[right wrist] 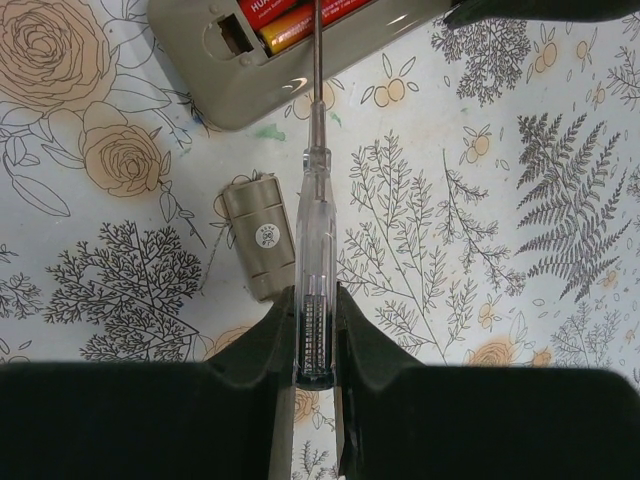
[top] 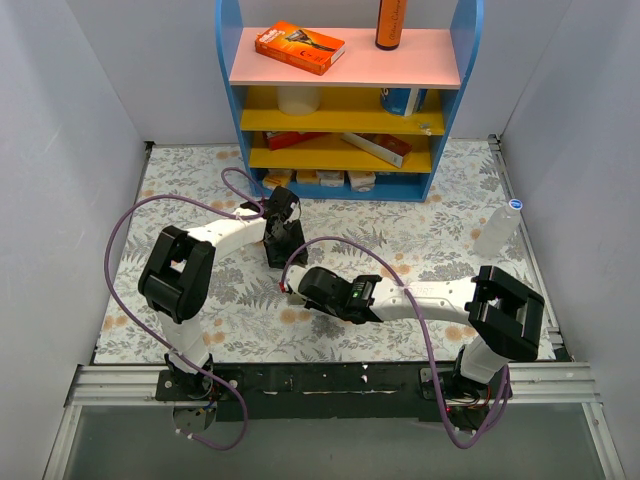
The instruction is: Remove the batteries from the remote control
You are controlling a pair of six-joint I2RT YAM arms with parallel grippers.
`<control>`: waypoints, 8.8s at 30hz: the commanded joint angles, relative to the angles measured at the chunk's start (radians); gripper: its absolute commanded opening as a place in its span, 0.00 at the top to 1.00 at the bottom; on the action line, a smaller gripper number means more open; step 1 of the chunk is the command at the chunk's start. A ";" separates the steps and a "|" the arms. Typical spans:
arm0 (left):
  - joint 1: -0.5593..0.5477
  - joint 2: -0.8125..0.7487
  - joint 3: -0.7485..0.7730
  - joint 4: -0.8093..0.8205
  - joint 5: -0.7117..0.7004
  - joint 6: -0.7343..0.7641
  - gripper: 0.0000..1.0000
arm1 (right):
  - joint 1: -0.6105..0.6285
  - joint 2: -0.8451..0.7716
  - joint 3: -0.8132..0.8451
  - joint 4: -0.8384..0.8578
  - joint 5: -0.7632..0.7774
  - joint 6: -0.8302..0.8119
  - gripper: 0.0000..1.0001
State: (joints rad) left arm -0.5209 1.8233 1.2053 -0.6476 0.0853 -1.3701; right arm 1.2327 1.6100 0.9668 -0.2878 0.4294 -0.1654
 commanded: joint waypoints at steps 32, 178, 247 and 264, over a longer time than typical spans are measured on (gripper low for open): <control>0.001 -0.016 0.060 0.009 -0.042 0.006 1.00 | 0.011 -0.051 0.018 0.055 -0.027 -0.020 0.99; 0.394 -0.230 -0.343 0.203 0.445 0.141 0.46 | -0.144 -0.012 0.153 -0.158 -0.190 0.247 0.99; 0.403 -0.036 -0.308 0.353 0.656 0.118 0.75 | -0.125 0.252 0.517 -0.444 -0.050 -0.114 0.99; 0.403 -0.019 -0.309 0.365 0.677 0.111 0.77 | -0.098 0.321 0.553 -0.444 -0.041 -0.155 0.99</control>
State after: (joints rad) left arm -0.1200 1.7996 0.8974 -0.3019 0.7425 -1.2579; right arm 1.1244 1.9167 1.4887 -0.7311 0.3798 -0.3000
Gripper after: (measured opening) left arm 0.235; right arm 0.218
